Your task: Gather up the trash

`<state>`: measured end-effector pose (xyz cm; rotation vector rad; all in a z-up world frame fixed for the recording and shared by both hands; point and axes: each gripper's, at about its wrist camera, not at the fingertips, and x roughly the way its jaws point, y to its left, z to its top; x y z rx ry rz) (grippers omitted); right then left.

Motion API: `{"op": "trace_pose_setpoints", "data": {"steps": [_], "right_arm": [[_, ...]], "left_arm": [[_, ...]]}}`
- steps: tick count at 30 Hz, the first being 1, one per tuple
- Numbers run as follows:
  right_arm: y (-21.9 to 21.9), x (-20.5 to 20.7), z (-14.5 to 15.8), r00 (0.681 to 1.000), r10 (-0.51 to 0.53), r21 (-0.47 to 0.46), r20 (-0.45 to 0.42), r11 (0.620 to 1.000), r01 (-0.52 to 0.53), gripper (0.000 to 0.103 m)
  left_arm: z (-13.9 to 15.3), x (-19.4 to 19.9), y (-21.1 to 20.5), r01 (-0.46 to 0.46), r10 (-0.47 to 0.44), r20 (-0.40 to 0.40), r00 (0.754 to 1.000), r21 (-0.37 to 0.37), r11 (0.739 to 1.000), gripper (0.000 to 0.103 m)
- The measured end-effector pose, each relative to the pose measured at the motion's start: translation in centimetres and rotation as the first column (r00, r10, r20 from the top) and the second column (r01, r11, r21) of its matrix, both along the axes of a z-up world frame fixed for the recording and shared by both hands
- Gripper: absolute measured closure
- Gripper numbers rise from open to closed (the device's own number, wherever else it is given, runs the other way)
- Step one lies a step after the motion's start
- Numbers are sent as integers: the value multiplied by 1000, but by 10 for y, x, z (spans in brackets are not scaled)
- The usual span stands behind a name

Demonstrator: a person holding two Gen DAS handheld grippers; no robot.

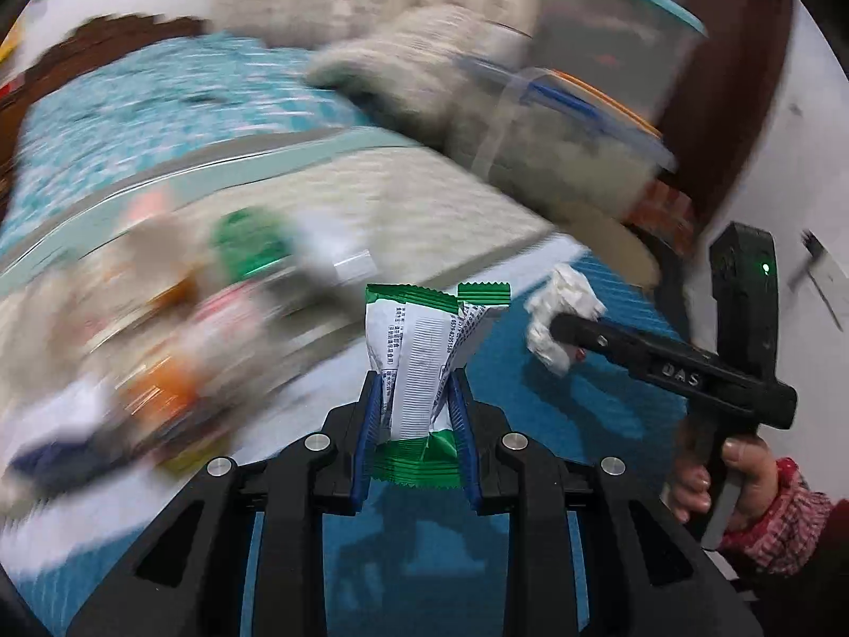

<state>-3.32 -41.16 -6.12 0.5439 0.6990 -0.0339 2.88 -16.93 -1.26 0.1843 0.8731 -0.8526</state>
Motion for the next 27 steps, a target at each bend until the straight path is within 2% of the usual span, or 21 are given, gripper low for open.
{"op": "trace_pose_setpoints", "data": {"steps": [2, 6, 8, 10, 12, 14, 16, 17, 20, 23, 27], "right_arm": [[-41, -12, 8, 997, -79, -12, 23, 997, 79, 55], [-122, -39, 9, 973, -229, 3, 32, 974, 229, 55], [-168, -52, 5, 951, -310, 9, 13, 951, 310, 55], [-199, -58, 2, 938, -346, 18, -7, 938, 346, 54], [-224, -62, -3, 924, -383, -12, -25, 924, 383, 52], [-243, -58, -8, 916, -399, -32, -46, 917, 398, 47], [-252, -52, -11, 911, -407, -46, -64, 913, 405, 35], [-255, -50, -12, 908, -414, -57, -68, 910, 411, 26], [-260, -55, -6, 898, -439, -69, -33, 897, 436, 25], [-253, -69, 8, 888, -458, -43, 48, 887, 460, 26], [-226, -70, 21, 902, -413, 7, 127, 910, 416, 34]], "left_arm": [[2, 8, -47, 86, -86, -3, 996, 8, 996, 79], [-1, 21, -164, 254, -253, -48, 966, 9, 967, 79], [-6, 29, -216, 307, -305, -81, 949, 4, 952, 78], [-14, 38, -273, 343, -341, -116, 933, -6, 939, 77], [-21, 43, -308, 356, -354, -124, 927, -7, 934, 75], [-30, 46, -341, 362, -359, -125, 925, 1, 932, 67], [-40, 48, -367, 351, -346, -124, 930, 21, 936, 34], [-45, 49, -376, 331, -324, -111, 939, 45, 943, 29], [-48, 51, -378, 302, -293, -112, 949, 68, 951, 28], [-35, 52, -351, 270, -267, -103, 958, 14, 963, 28], [-8, 44, -289, 239, -243, -64, 968, -68, 969, 28]]}}
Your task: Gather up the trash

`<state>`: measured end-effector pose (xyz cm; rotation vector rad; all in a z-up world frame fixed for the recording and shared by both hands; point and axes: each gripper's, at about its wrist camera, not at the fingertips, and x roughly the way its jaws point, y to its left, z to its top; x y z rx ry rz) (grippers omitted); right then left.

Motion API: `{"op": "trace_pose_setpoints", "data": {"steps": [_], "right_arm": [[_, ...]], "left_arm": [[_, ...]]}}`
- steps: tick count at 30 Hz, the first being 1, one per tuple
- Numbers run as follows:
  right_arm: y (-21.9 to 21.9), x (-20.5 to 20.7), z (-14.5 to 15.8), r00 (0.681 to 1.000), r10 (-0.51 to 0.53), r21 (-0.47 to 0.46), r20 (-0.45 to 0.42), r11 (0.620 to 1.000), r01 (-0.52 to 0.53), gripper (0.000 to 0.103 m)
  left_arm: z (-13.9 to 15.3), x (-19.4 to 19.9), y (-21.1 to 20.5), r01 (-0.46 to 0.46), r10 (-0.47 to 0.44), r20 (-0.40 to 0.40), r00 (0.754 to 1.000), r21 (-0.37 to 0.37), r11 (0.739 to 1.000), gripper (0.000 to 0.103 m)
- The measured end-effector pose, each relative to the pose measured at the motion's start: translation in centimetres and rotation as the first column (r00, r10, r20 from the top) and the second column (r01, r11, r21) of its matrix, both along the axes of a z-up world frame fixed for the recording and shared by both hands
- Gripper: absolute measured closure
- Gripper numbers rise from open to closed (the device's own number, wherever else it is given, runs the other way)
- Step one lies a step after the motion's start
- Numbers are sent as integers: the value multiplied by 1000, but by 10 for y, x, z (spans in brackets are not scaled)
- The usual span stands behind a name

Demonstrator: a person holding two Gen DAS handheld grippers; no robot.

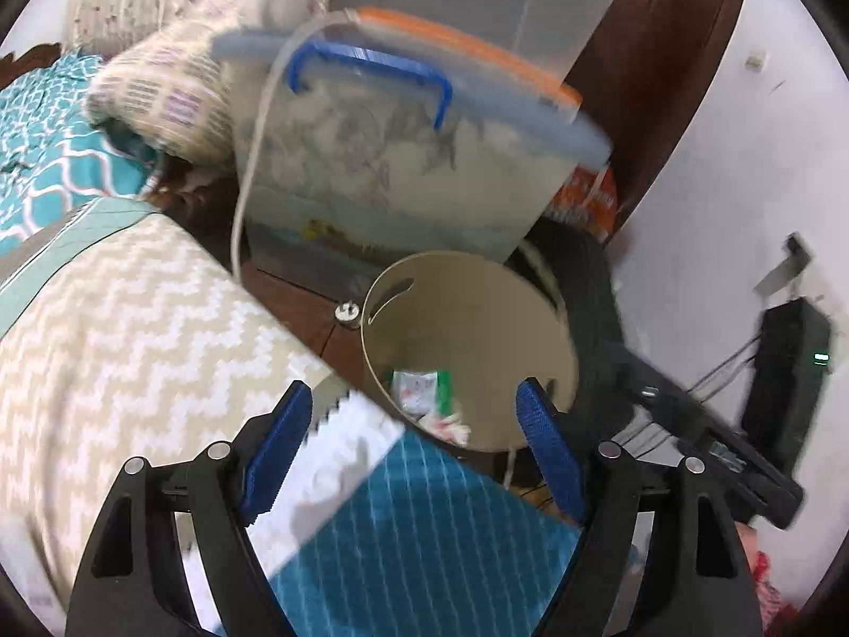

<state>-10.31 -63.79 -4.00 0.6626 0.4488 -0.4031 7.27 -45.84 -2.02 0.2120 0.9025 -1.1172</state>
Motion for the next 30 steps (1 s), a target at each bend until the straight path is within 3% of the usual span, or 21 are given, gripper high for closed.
{"op": "trace_pose_setpoints", "data": {"steps": [5, 8, 11, 13, 16, 19, 21, 23, 25, 26, 28, 30], "right_arm": [[52, 9, 18, 994, 82, -4, 67, 997, -82, 37], [92, 23, 21, 981, 182, 7, 68, 983, -183, 37], [152, 58, 20, 935, 356, -26, -2, 934, -356, 35], [189, 79, 19, 895, 442, -66, -57, 893, -445, 35], [259, 121, 18, 806, 573, -163, -149, 790, -591, 30], [300, 157, 10, 753, 615, -224, -234, 719, -658, 30], [325, 188, -1, 719, 627, -243, -299, 678, -693, 30], [338, 212, -12, 719, 594, -273, -361, 670, -690, 30], [339, 229, -25, 722, 560, -273, -406, 680, -680, 35], [333, 230, -28, 719, 566, -251, -404, 687, -682, 58], [314, 219, -27, 738, 581, -184, -343, 729, -660, 61], [297, 202, -17, 769, 568, -162, -292, 764, -625, 63]], "left_arm": [[26, -1, 89, -42, 41, -8, 999, -97, 994, 28], [41, 5, 161, -123, 122, -16, 992, -158, 980, 28], [51, 12, 241, -241, 250, 24, 968, -184, 953, 28], [52, 19, 297, -358, 372, 63, 926, -161, 919, 28], [45, 26, 368, -492, 500, 34, 865, -130, 861, 29], [37, 27, 430, -602, 607, 8, 795, -118, 790, 29], [34, 26, 452, -637, 639, -11, 769, -107, 764, 29], [31, 23, 457, -640, 641, -27, 767, -96, 762, 29], [29, 24, 444, -616, 618, -15, 786, -87, 783, 27], [27, 24, 434, -599, 601, 0, 799, -79, 797, 27], [19, 30, 399, -560, 562, 47, 826, -38, 827, 18], [5, 36, 373, -527, 525, 82, 847, 8, 850, 18]]}}
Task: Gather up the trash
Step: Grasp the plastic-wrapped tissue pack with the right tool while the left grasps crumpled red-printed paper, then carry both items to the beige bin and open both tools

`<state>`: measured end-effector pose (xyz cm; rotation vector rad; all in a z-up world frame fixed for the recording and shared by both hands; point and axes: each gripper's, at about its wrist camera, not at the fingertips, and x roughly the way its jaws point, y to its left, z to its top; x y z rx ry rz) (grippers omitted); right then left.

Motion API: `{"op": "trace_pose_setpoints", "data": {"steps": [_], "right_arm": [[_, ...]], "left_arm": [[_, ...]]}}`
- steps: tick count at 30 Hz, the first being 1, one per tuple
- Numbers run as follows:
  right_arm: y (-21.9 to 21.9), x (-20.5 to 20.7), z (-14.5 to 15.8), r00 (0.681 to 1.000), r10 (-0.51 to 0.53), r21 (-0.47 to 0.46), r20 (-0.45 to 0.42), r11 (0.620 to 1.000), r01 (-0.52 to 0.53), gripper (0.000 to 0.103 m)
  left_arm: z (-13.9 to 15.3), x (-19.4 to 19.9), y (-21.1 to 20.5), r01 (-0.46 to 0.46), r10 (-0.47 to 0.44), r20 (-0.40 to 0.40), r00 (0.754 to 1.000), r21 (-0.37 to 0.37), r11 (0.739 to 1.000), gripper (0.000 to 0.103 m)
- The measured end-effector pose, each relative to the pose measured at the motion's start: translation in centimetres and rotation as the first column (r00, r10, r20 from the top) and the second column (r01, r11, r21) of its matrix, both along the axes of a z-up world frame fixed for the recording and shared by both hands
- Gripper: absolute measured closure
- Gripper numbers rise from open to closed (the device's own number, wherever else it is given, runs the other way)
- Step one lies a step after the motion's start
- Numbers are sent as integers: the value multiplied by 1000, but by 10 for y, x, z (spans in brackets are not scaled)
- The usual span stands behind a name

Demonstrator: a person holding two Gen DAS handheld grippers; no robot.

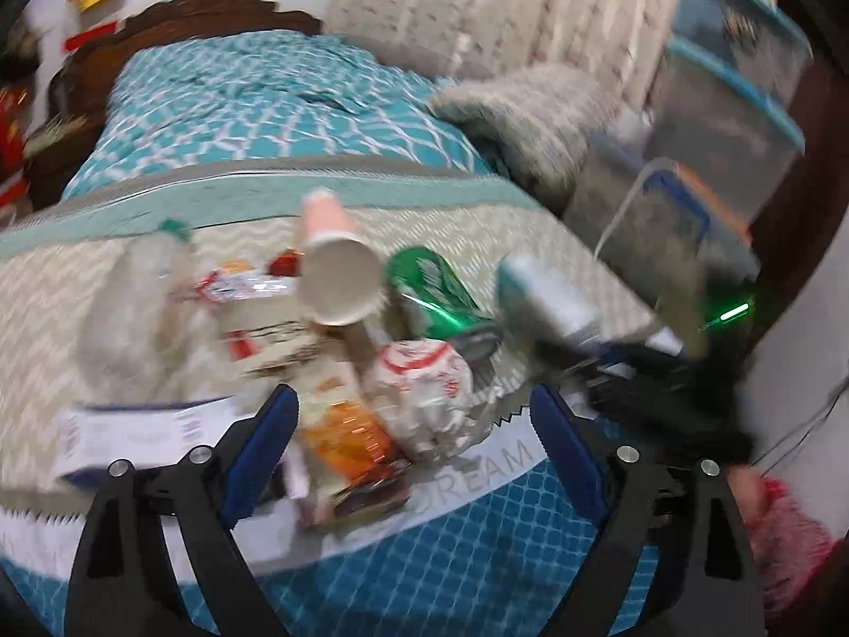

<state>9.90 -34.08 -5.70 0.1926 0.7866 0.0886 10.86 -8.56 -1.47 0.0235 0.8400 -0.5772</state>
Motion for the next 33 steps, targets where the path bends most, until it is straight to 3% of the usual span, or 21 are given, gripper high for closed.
{"op": "trace_pose_setpoints", "data": {"steps": [2, 3, 4, 5, 7, 12, 16, 21, 24, 26, 30, 33], "right_arm": [[-20, -22, 10, 999, -36, 78, 26, 996, 34, 63], [-32, -35, 14, 998, -52, 125, 32, 991, 47, 63], [-42, -46, 16, 997, -68, 158, 35, 985, 62, 63], [-57, -63, 18, 994, -99, 198, 36, 976, 90, 63], [-78, -85, 14, 989, -147, 243, 25, 960, 137, 63], [-107, -123, -3, 968, -252, 306, -16, 920, 245, 63], [-105, -135, -17, 969, -248, 344, -21, 908, 240, 63], [-119, -138, -20, 961, -276, 387, 10, 887, 251, 63], [-148, -155, -12, 936, -348, 402, 53, 865, 299, 63], [-174, -170, -7, 908, -411, 414, 75, 842, 347, 63], [-237, -218, -2, 813, -571, 448, 113, 760, 471, 63], [-275, -248, -5, 751, -652, 458, 109, 703, 544, 63]], "left_arm": [[-20, 8, -23, 25, -24, -16, 1000, 68, 997, 20], [-31, 13, -34, 39, -36, -25, 999, 113, 993, 27], [-38, 15, -39, 53, -49, -33, 998, 128, 990, 51], [-45, 17, -44, 70, -63, -49, 997, 144, 987, 65], [-52, 16, -47, 68, -60, -54, 997, 163, 984, 73], [-38, -4, -40, 108, -103, -58, 993, 83, 991, 74], [-20, -26, -47, 187, -187, -76, 979, -8, 982, 74], [-12, -40, -94, 289, -289, -89, 953, -12, 957, 74], [-15, -38, -134, 347, -345, -124, 930, -8, 938, 74], [-14, -38, -164, 391, -389, -133, 912, -8, 920, 74], [-6, -43, -233, 485, -480, -114, 870, 16, 874, 73], [0, -40, -274, 515, -512, -83, 855, 13, 857, 73]]}}
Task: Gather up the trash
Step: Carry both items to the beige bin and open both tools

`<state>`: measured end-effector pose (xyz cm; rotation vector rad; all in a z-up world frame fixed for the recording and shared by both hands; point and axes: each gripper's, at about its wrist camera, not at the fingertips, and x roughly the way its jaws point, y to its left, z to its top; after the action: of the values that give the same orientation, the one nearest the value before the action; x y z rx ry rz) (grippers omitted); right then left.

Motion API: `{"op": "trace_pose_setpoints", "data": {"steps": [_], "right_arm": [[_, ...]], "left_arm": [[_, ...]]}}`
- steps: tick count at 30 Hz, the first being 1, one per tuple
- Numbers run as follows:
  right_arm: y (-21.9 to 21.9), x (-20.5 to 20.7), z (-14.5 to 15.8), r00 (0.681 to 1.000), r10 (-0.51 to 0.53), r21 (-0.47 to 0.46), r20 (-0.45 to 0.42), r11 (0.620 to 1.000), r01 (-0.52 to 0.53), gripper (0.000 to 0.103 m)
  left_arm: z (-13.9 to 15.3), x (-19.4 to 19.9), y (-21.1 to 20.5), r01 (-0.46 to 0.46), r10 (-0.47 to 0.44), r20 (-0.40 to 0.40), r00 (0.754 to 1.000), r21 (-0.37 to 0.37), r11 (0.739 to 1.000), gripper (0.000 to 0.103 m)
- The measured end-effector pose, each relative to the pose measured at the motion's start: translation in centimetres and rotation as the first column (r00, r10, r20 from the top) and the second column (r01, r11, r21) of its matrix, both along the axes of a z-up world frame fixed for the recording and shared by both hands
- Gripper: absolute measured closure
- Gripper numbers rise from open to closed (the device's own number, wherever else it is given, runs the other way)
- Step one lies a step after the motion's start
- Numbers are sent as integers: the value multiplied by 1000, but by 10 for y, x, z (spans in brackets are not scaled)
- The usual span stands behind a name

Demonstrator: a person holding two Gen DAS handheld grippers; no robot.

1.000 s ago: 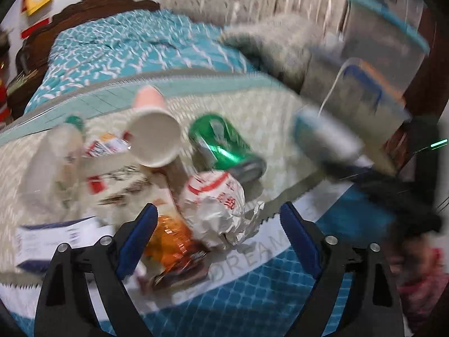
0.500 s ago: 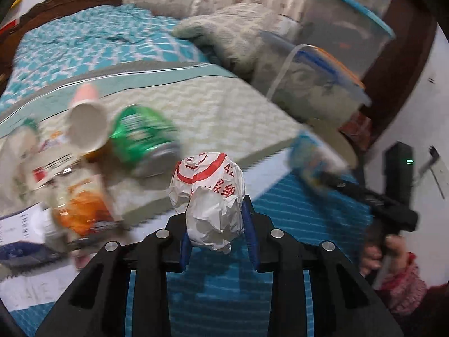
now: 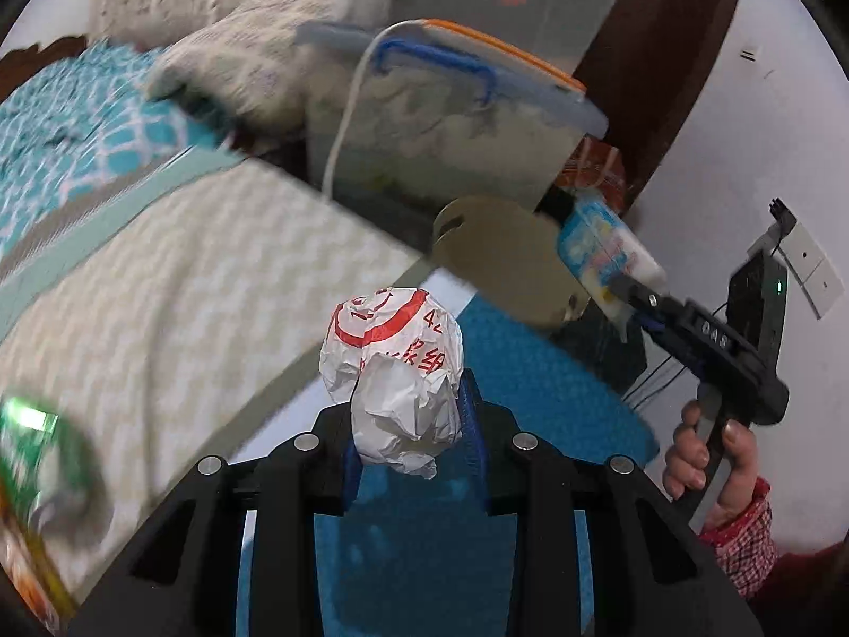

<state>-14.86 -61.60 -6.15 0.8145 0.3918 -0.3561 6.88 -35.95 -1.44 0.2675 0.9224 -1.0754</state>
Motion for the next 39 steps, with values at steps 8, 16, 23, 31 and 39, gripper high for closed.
{"op": "trace_pose_setpoints", "data": {"steps": [8, 16, 23, 31, 39], "right_arm": [[-59, -9, -4, 994, -81, -3, -68, 997, 81, 63], [-72, 44, -22, 991, -20, 21, -130, 1000, 23, 60], [-70, 36, -28, 984, -91, 26, -155, 995, 96, 29], [-44, 5, 14, 987, -135, -105, -88, 987, 126, 29], [-8, 22, 20, 999, -24, -81, -38, 997, 21, 29]], "left_arm": [[-11, 40, -33, -71, 65, -72, 995, -79, 994, 73], [-25, 68, -87, -26, 19, -119, 993, -58, 998, 73], [-30, 45, -178, 94, -100, -117, 988, -55, 994, 10], [-17, 27, -156, 36, -39, -57, 998, -51, 998, 20], [24, 39, 54, -220, 213, -59, 975, -152, 964, 19]]}}
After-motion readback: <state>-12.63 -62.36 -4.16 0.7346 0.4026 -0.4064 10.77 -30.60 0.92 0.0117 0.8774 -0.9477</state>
